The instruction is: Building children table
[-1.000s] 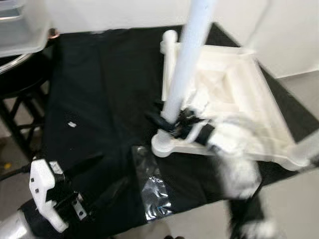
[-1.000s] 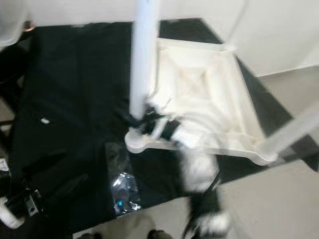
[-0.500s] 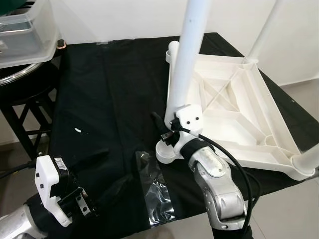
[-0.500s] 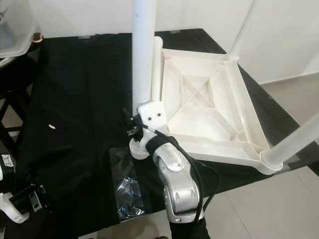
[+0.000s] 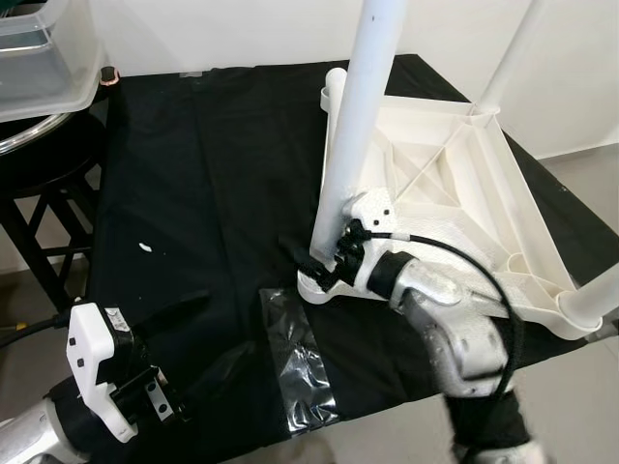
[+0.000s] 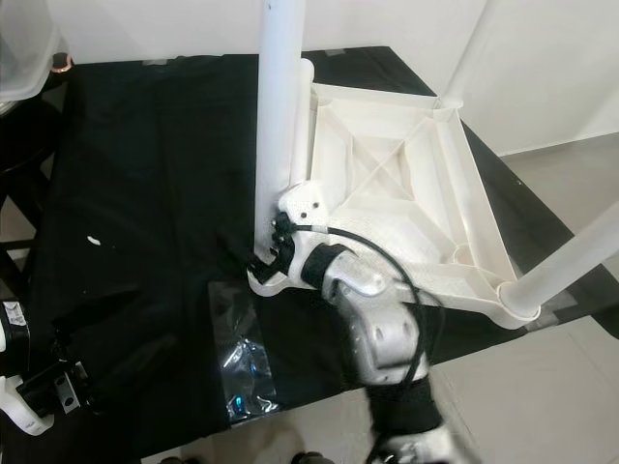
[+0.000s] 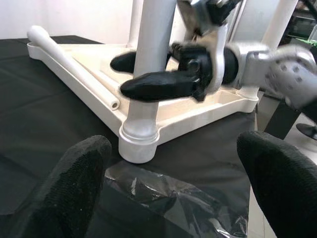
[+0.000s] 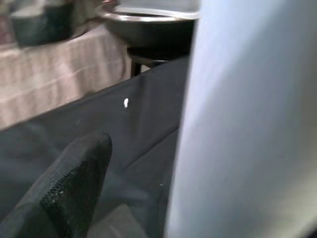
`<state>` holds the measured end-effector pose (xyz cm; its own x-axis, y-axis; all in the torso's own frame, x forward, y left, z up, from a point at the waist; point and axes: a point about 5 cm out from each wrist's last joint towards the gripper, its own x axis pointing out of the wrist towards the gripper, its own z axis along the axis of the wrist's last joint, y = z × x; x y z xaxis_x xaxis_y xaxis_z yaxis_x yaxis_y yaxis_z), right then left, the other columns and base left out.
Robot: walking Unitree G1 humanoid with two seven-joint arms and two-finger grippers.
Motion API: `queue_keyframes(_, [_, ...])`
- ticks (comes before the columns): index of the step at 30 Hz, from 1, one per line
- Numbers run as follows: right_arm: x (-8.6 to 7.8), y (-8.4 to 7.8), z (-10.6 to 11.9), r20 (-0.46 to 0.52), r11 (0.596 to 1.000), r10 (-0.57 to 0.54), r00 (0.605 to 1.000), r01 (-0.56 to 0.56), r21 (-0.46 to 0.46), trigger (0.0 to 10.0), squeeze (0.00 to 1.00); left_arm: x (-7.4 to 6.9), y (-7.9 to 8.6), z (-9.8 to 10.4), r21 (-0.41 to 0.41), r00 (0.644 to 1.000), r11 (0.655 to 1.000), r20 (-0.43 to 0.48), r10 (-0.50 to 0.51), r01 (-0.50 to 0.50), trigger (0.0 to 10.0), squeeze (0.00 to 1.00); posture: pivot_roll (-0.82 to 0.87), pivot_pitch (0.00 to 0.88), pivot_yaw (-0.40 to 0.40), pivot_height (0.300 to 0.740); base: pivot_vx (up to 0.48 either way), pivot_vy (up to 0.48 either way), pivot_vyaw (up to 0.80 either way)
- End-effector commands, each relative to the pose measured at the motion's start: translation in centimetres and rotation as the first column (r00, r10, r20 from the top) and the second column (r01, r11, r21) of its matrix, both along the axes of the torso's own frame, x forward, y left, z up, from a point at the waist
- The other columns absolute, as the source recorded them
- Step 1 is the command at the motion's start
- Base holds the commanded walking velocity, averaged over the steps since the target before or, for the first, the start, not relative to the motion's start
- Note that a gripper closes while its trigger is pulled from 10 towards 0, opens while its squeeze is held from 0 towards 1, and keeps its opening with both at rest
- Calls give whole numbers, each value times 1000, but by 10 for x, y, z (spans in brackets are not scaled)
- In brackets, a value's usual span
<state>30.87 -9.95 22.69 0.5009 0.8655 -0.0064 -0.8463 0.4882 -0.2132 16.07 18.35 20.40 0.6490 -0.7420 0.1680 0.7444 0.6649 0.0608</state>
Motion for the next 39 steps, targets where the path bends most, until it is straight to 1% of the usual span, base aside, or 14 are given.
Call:
queue_keyframes(1, [-2,2,-2,-8,996,90,996,-90,2,10000,0,-2,0,0,9,1000,1000,-5,-4,4,10000,0,117,216,-76,740,0,0,0])
queue_keyframes(4, [22,-12,7,-14,987,157,988,-157,-37,10000,0,-5,-1,0,8,1000,1000,-12,-8,8,10000,0,129,233,-79,740,0,0,0])
queue_keyframes(11, [45,-19,24,-2,981,193,981,-193,-9,10000,0,-9,-1,0,12,1000,1000,-22,-2,3,10000,0,137,243,-82,740,0,0,0])
queue_keyframes(12, [46,-19,27,0,977,211,977,-211,-4,8157,0,-10,-1,0,12,1000,1000,-24,-1,1,10000,0,144,247,-83,740,0,0,0])
queue_keyframes(13, [46,-19,27,0,977,211,977,-211,-4,8157,0,-10,-1,0,12,1000,1000,-24,-1,1,10000,0,144,247,-83,740,0,0,0])
queue_keyframes(14, [48,-19,29,1,975,224,975,-224,0,4000,0,-11,-1,0,12,1000,1000,-25,0,0,10000,0,148,249,-83,740,0,0,0])
queue_keyframes(16, [49,-19,29,-1,971,240,971,-240,4,3059,0,-11,-1,0,13,1000,1000,-26,2,-1,10000,0,148,249,-83,740,0,0,0])
queue_keyframes(17, [49,-19,29,-11,964,267,964,-267,4,0,0,-12,-1,1,14,1000,1000,-27,3,-2,10000,0,151,252,-84,740,0,0,0])
queue_keyframes(32, [37,-36,4,-114,918,384,916,-392,-53,0,0,-9,-3,-1,13,1000,1000,-21,5,-5,10000,0,136,228,-97,740,0,0,0])
queue_keyframes(34, [29,-36,-8,-128,932,346,929,-356,-65,0,0,-9,-3,-1,13,1000,1000,-19,6,-6,10000,0,130,223,-107,740,0,0,0])
queue_keyframes(36, [19,-19,-43,-153,999,-40,987,40,-3,0,0,-9,-2,-1,13,1000,1000,-17,8,-8,10000,0,125,216,-111,740,0,0,0])
queue_keyframes(37, [19,-19,-43,-153,999,-40,987,40,-3,0,0,-9,-2,-1,13,1000,1000,-17,8,-8,10000,0,125,216,-111,740,0,0,0])
queue_keyframes(38, [11,-20,-67,-158,909,-416,896,416,-37,0,0,-8,-1,-1,13,1000,1000,-15,9,-9,10000,0,107,219,-102,740,0,0,0])
queue_keyframes(39, [11,-20,-67,-158,909,-416,896,416,-37,0,0,-8,-1,-1,13,1000,1000,-15,9,-9,10000,0,107,219,-102,740,0,0,0])
